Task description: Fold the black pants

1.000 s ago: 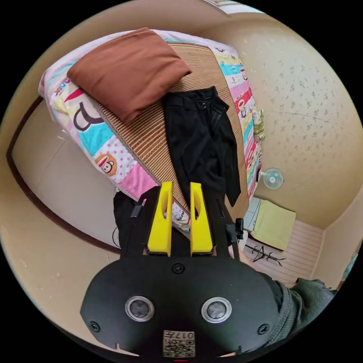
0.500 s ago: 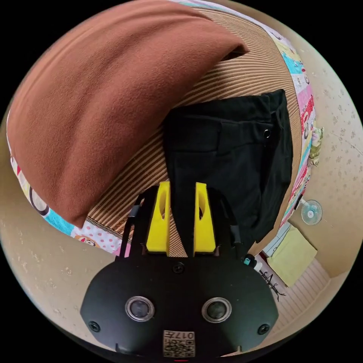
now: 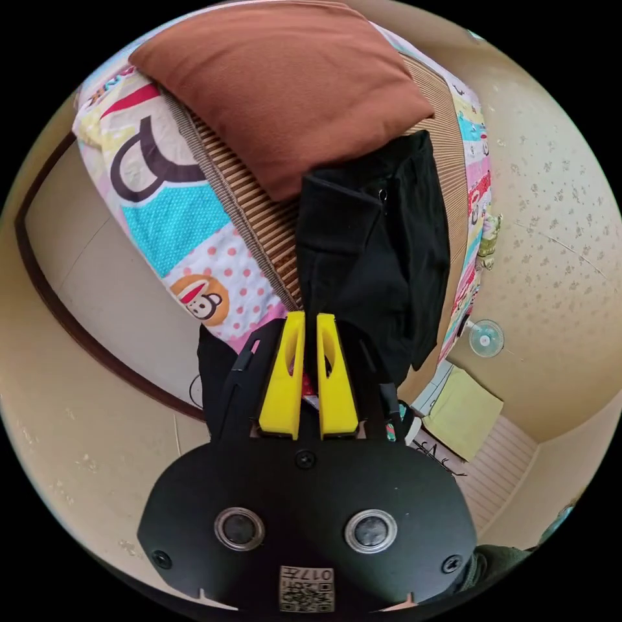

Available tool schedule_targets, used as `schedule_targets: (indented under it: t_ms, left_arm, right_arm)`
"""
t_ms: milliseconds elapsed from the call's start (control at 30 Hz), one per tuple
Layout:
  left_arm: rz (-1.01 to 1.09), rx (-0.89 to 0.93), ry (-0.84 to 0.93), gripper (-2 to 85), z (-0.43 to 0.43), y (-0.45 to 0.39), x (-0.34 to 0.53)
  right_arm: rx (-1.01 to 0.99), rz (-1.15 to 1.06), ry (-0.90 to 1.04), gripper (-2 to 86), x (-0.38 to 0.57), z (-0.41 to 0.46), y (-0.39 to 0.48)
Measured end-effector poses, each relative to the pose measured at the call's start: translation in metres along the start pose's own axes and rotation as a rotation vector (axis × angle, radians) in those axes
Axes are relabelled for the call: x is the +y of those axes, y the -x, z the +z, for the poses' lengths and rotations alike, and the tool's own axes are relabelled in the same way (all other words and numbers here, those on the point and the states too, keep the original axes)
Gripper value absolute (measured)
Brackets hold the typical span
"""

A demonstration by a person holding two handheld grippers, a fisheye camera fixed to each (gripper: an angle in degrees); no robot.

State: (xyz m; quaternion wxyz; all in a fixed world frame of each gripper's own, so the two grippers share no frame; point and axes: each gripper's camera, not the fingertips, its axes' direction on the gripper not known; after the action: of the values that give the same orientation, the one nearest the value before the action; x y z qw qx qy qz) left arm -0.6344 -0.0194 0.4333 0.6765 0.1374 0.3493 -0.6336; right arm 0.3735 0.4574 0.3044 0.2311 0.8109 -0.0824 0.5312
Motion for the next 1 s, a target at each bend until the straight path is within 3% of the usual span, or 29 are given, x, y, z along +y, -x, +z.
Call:
schedule_targets:
  t_ms: [233,400,533,633,733,833,1000]
  left_arm:
    - [0.065,0.051,0.012,3.9,-0.031,-0.019,0.004]
    - [0.098,0.085,0.037,3.9,-0.044,-0.024,0.005]
    - [0.168,0.216,0.059,4.0,-0.054,-0.021,0.010]
    - [0.180,0.260,0.069,4.0,-0.058,-0.011,0.019]
    - [0.108,0.218,0.069,4.0,-0.053,0.011,0.028]
    - [-0.030,0.134,0.056,4.2,-0.046,0.038,0.036]
    - [-0.161,0.118,-0.036,9.3,-0.048,0.066,0.047]
  right_arm:
    - [-0.024,-0.055,-0.035,11.8,-0.061,0.005,0.035]
    - [0.025,-0.100,-0.042,3.9,-0.092,0.003,0.095]
    - [0.019,-0.540,0.087,2.3,-0.078,-0.022,0.201]
    - [0.137,-0.705,0.014,2.3,-0.048,-0.068,0.238]
    - [0.328,-0.588,-0.062,3.2,-0.065,-0.097,0.210]
    - [0.402,-0.293,-0.054,5.9,-0.104,-0.118,0.133]
    - [0.115,-0.082,0.003,10.6,-0.108,-0.143,0.053]
